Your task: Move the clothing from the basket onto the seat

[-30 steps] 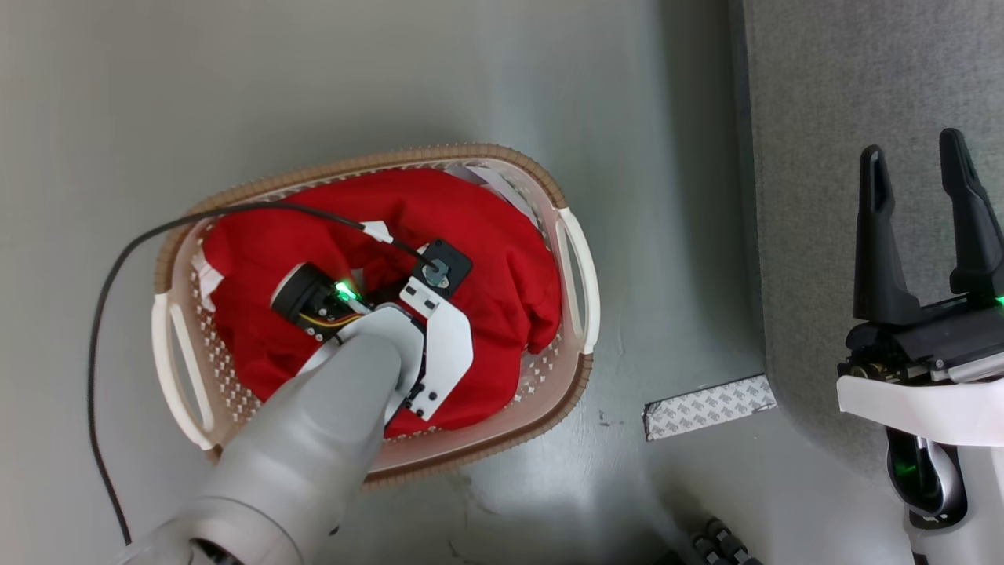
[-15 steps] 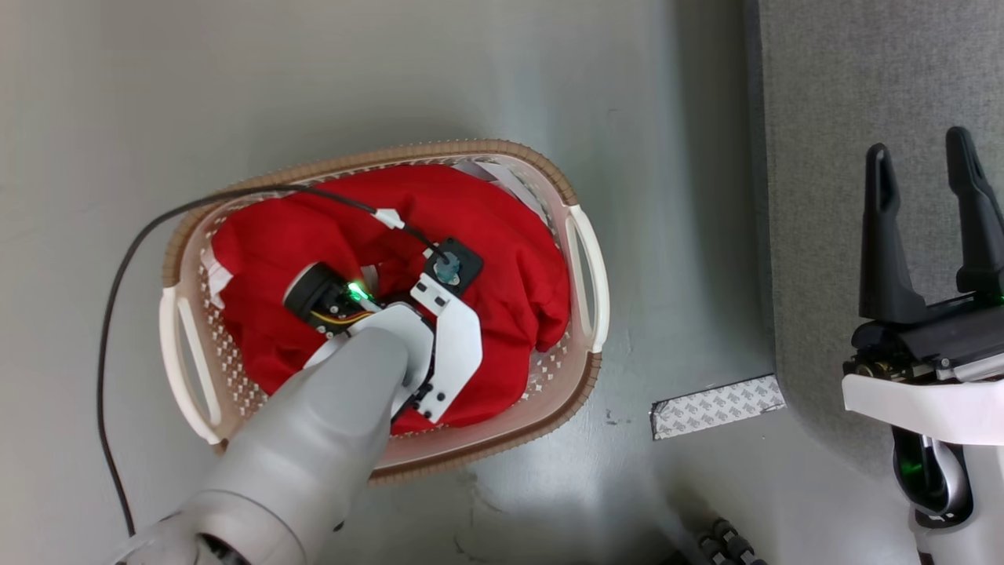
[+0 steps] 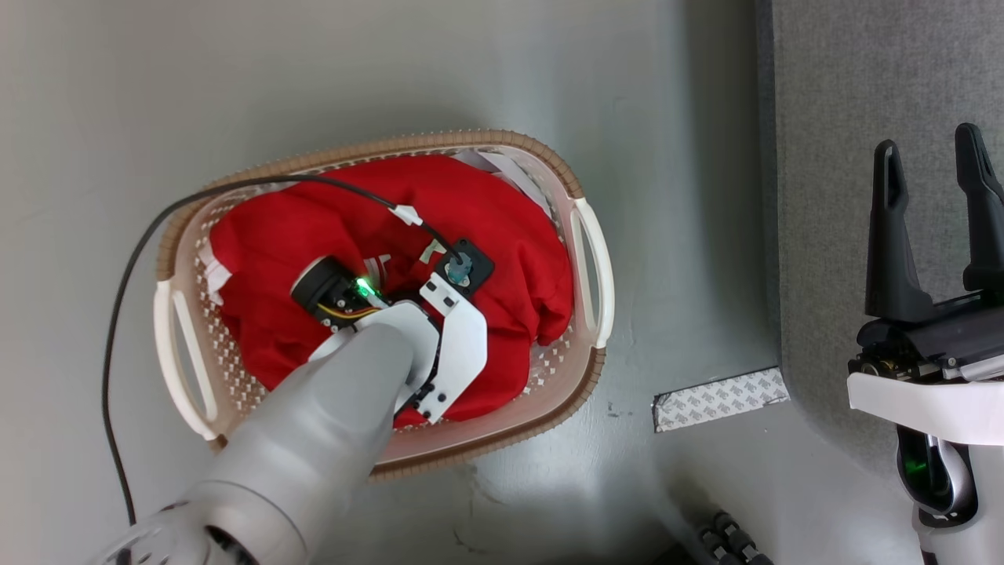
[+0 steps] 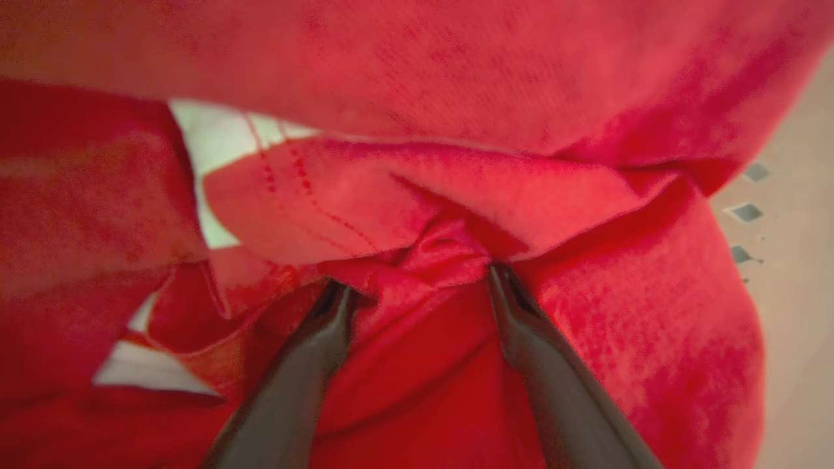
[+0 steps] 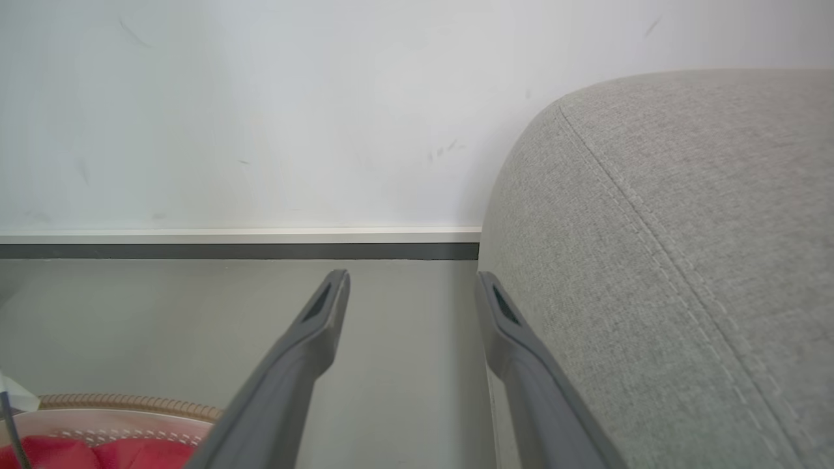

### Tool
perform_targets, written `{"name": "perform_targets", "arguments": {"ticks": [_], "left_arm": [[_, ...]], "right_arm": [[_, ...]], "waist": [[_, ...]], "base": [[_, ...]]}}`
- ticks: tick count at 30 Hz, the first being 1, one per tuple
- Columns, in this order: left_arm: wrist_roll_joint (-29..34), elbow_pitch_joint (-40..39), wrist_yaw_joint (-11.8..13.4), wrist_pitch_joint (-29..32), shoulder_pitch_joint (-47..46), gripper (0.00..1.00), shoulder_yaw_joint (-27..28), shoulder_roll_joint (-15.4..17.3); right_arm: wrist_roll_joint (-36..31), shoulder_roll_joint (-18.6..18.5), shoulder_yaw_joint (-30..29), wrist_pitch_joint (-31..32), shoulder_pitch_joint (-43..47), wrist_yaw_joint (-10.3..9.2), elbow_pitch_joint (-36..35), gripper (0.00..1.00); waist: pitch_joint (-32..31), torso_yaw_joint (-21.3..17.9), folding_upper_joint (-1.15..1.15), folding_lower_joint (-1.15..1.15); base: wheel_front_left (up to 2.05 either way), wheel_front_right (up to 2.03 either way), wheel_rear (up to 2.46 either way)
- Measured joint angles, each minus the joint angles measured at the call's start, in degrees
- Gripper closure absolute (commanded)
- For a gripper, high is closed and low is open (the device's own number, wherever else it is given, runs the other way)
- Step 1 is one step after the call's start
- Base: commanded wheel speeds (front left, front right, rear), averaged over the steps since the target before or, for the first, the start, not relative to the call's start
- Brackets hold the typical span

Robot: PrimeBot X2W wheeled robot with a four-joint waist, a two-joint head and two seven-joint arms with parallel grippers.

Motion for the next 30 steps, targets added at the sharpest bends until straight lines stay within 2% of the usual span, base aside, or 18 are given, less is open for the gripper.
{"name": "perform_targets", "arguments": {"ticks": [2, 3, 4, 5, 6, 12, 18, 30], "left_arm": [[0.2, 0.2, 0.1, -1.6, -0.3, 0.0, -0.6, 0.0], [0.5, 0.3, 0.1, -2.7, -0.5, 0.16, -1.1, 0.0], [0.8, 0.5, 0.2, -3.7, -0.6, 0.52, -1.3, 0.0], [0.8, 0.8, 0.4, -4.3, -0.8, 0.84, -1.4, 0.0], [0.8, 1.1, 0.4, -4.5, -0.8, 0.98, -1.5, 0.0], [0.6, 1.5, 0.3, -4.8, -0.2, 1.0, -2.9, 0.0], [-4.2, -1.3, -0.1, -6.9, 3.9, 1.0, -2.7, 0.0], [-14.7, -9.7, -0.2, -15.2, 12.0, 1.0, -2.3, 0.1]], "right_arm": [[0.0, 0.0, 0.0, 0.0, 0.0, 0.0, 0.0, 0.0], [0.0, 0.0, 0.0, 0.0, 0.0, 0.0, 0.0, 0.0], [0.0, 0.0, 0.1, 0.0, 0.0, 0.0, 0.0, 0.0], [0.0, 0.0, 0.1, 0.0, 0.0, 0.0, 0.0, 0.0], [0.0, 0.0, 0.2, 0.0, 0.0, 0.0, 0.0, 0.0], [0.0, 0.0, 0.3, 0.0, -0.3, 0.0, 0.2, 0.0], [0.0, 0.0, 0.4, 0.0, -0.3, 0.0, 1.4, 0.0], [-1.2, -1.0, -1.9, 0.0, 4.8, 0.0, 4.0, 0.0]], "waist": [[0.4, -0.1, 0.0, 0.0], [0.5, -0.2, 0.0, 0.0], [0.7, -0.2, 0.0, 0.0], [0.9, -0.3, 0.0, 0.0], [0.9, -0.4, 0.0, 0.0], [0.6, -0.7, 0.0, 0.0], [-2.4, -0.6, 0.0, 0.0], [-14.2, 3.0, 0.0, 0.0]], "base": [[0.0, 0.0, 0.0], [0.0, 0.0, 0.0], [0.0, 0.0, 0.0], [0.0, 0.0, 0.0], [0.0, 0.0, 0.0], [0.0, 0.0, 0.0], [0.0, 0.0, 0.0], [0.0, 0.0, 0.0]]}}
